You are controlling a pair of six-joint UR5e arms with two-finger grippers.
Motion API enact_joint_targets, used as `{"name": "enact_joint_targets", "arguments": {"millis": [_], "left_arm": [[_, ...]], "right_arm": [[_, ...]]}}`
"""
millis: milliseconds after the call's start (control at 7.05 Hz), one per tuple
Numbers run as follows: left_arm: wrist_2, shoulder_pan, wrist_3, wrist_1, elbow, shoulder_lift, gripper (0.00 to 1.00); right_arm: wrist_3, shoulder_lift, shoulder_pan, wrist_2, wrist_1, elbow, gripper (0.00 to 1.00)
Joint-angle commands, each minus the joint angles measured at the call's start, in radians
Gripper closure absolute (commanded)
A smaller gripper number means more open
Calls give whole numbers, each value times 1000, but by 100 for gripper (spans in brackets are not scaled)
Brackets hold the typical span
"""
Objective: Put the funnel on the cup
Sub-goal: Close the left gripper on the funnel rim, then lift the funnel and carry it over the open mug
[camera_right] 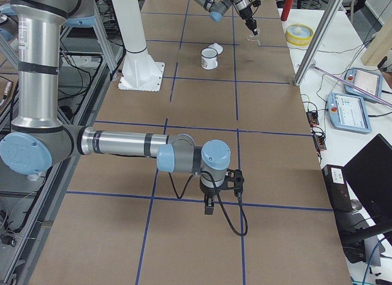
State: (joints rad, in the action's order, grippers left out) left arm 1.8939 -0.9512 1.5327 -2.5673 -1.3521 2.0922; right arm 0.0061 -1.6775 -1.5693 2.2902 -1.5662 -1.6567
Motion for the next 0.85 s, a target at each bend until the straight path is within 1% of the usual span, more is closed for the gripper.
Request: {"name": "enact_joint_targets", "arguments": {"millis": [0,142,426,568,709], "left_arm": [[185,-58,-11,127,-184,-50,100],[194,-60,-16,241,-309,-76,100],[197,-60,-167,545,-509,-87,100],[195,-58,-227,670,-569,-80,100],[192,-43,-233,744,-613,-78,100]], "right_arm": [[0,1,0,0,0,0,0],[0,-1,0,0,0,0,0],[0,-1,0,0,0,0,0],[0,-1,0,0,0,0,0],[0,-1,0,0,0,0,0]]}}
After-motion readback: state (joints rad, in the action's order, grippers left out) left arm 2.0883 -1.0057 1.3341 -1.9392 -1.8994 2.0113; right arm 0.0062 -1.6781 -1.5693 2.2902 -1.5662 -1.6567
